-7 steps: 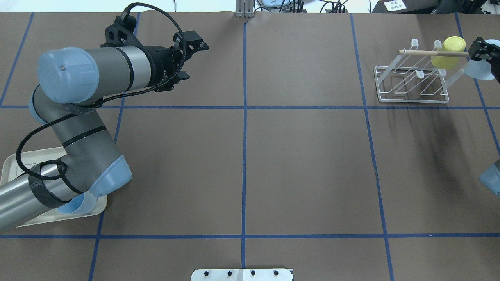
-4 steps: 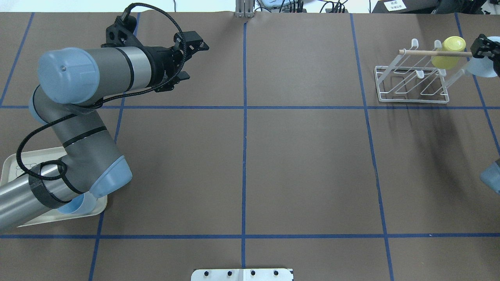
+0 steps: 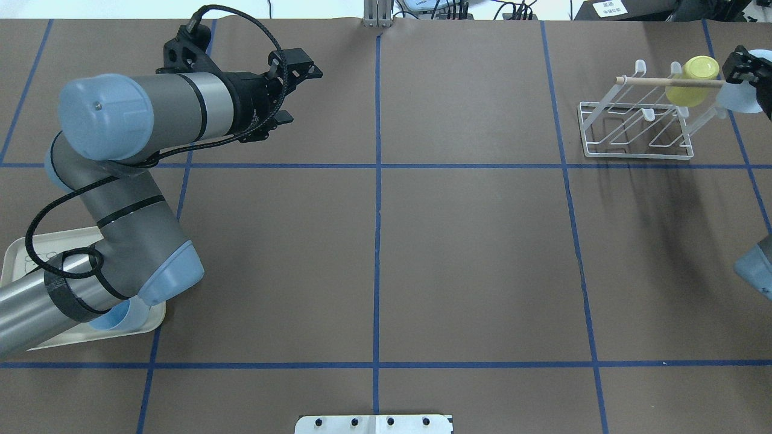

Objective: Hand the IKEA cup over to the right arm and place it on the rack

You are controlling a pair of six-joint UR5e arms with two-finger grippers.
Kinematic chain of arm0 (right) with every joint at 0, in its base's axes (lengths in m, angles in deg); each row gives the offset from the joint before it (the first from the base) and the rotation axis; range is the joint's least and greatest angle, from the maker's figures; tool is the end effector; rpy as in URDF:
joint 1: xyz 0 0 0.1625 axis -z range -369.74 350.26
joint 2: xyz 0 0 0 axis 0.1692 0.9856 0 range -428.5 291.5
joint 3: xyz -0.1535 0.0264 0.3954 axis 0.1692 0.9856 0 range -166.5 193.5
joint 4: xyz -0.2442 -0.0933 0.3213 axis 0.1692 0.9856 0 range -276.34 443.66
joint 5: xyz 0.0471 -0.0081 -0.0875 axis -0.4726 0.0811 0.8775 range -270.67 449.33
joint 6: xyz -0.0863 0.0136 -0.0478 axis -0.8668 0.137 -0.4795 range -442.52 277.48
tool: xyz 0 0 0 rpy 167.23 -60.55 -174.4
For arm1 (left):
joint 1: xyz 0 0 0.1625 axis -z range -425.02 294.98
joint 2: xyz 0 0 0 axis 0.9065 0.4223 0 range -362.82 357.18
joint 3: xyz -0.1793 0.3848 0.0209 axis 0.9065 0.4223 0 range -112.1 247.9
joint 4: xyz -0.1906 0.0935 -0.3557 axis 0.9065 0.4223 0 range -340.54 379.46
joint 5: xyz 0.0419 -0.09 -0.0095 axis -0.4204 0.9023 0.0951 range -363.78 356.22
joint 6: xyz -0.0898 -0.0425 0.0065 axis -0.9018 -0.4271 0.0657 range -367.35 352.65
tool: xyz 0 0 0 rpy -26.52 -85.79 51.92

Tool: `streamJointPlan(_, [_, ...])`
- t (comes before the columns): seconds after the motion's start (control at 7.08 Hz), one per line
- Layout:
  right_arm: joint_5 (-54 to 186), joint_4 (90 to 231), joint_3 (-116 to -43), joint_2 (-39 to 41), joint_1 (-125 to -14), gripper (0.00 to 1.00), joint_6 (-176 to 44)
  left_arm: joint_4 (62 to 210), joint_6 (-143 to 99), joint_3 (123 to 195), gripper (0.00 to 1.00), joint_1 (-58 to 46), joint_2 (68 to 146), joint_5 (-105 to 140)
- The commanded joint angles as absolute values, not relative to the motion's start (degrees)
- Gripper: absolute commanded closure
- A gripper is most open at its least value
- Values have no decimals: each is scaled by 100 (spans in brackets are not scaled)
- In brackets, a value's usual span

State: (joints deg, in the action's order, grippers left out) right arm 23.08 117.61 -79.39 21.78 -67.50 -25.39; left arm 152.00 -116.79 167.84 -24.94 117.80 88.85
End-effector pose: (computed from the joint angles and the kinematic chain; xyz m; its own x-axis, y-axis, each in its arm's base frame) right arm -0.1305 -0.5319 0.5319 0.7528 0.2624 0.6037 -0.6538 0.4047 0.6394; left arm 0.3954 -0.5011 0.1862 -0.1157 -0.3371 -0.9343 0.6041 0.7228 -0.3356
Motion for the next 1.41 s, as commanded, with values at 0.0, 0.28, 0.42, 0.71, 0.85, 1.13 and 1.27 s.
streamJointPlan(0.0, [2428, 11759, -7853, 2167, -6740, 100, -2522, 15200, -11686, 16784, 0, -2494, 11776, 8885])
streamJointPlan(0.28, [2587, 11759, -7844, 2158, -6722, 100, -2487, 15200, -11687, 16792, 0, -2486, 11777, 8894])
streamJointPlan(0.42, [2727, 11759, -7861, 2158, -6722, 100, -2469, 15200, -11678, 16784, 0, -2485, 11776, 8894])
streamJointPlan(0.71, [3174, 11750, -7879, 2185, -6626, 100, -2452, 15200, -11678, 16784, 0, -2477, 11776, 8894])
streamJointPlan(0.85, [3350, 11750, -7879, 2220, -6573, 100, -2452, 15200, -11678, 16784, 0, -2477, 11776, 8894])
streamJointPlan(1.13, [3702, 11628, -7914, 2290, -6433, 100, -2364, 15200, -11678, 16749, 0, -2477, 11768, 8894])
streamJointPlan(1.27, [3921, 11627, -8088, 2482, -6371, 100, -2320, 15200, -11686, 16748, 0, -2485, 11742, 8894])
